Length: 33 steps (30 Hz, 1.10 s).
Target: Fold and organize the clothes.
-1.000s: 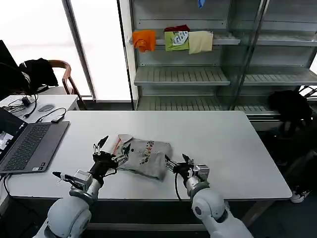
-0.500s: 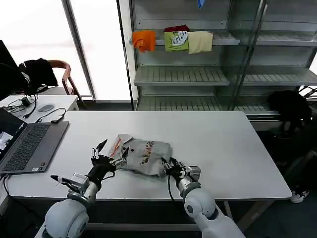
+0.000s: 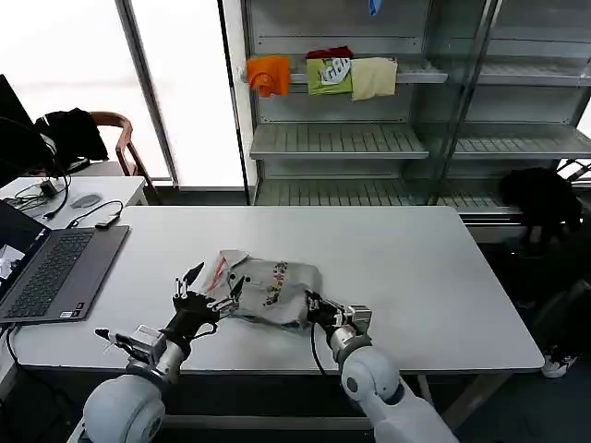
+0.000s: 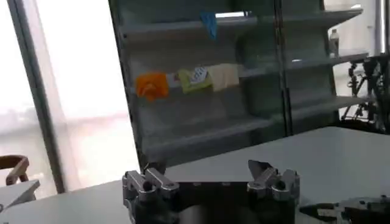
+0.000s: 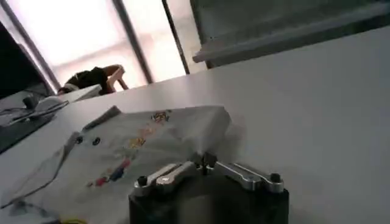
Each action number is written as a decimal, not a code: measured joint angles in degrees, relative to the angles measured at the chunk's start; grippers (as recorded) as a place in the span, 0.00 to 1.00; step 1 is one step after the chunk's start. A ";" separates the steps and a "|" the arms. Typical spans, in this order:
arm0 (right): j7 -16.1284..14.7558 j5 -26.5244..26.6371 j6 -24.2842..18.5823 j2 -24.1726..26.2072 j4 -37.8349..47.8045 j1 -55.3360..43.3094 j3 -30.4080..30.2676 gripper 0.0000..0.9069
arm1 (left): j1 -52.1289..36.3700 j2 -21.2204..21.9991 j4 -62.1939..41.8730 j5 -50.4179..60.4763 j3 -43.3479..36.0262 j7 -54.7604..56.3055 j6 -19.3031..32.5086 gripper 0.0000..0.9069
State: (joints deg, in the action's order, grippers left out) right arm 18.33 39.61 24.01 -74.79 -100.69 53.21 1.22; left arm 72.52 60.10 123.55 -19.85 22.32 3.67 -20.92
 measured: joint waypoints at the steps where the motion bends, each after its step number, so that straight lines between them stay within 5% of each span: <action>1: 0.03 -0.16 -0.02 0.13 -0.22 -0.21 0.23 0.00 | 0.11 0.07 0.01 -0.03 0.00 -0.01 0.03 1.00; 13: -0.44 0.45 -0.17 4.09 -1.95 0.40 4.61 0.00 | 0.22 0.28 0.12 -0.22 -0.13 -0.12 0.16 1.00; 14: -0.67 0.51 -0.33 4.65 -1.94 0.66 5.21 0.38 | 0.17 0.30 0.12 -0.23 -0.25 -0.11 0.16 1.00; 15: -0.78 0.52 -0.44 5.13 -1.89 0.80 5.72 1.00 | 0.14 0.35 0.12 -0.23 -0.37 -0.11 0.16 1.00; 26: -4.36 -4.45 -2.01 9.42 -0.58 2.07 11.15 1.00 | 0.38 0.77 0.27 -0.34 -1.02 0.43 0.43 1.00; 33: -4.04 -9.68 -6.04 13.02 -5.21 7.12 17.38 1.00 | 1.90 -0.25 0.52 -0.22 -0.28 1.05 2.25 1.00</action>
State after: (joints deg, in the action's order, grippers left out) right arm 14.29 29.93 17.96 -61.77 -105.90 60.33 18.60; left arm 74.41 59.85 124.07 -20.07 22.04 4.72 -18.67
